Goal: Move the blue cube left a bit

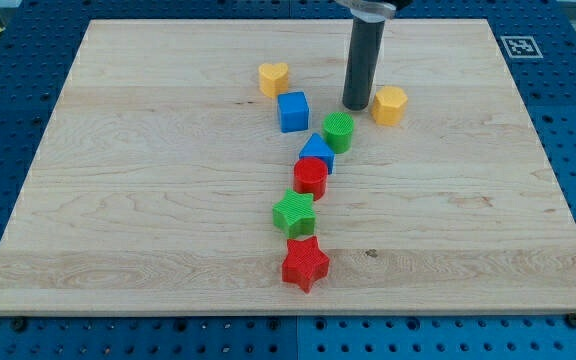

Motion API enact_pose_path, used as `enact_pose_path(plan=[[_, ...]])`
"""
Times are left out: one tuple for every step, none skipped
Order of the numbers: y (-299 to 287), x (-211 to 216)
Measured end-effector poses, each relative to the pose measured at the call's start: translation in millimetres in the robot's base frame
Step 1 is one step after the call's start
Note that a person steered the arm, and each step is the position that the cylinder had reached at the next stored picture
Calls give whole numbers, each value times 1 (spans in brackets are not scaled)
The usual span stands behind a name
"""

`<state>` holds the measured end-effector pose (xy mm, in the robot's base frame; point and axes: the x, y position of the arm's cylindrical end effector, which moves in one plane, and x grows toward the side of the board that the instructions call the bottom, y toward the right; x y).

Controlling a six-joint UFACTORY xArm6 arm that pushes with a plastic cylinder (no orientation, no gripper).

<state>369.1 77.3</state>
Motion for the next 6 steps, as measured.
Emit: enact_pose_path(plan=[[-12,11],[-23,11],[-42,11],[-65,11],[-85,11],[-93,11]])
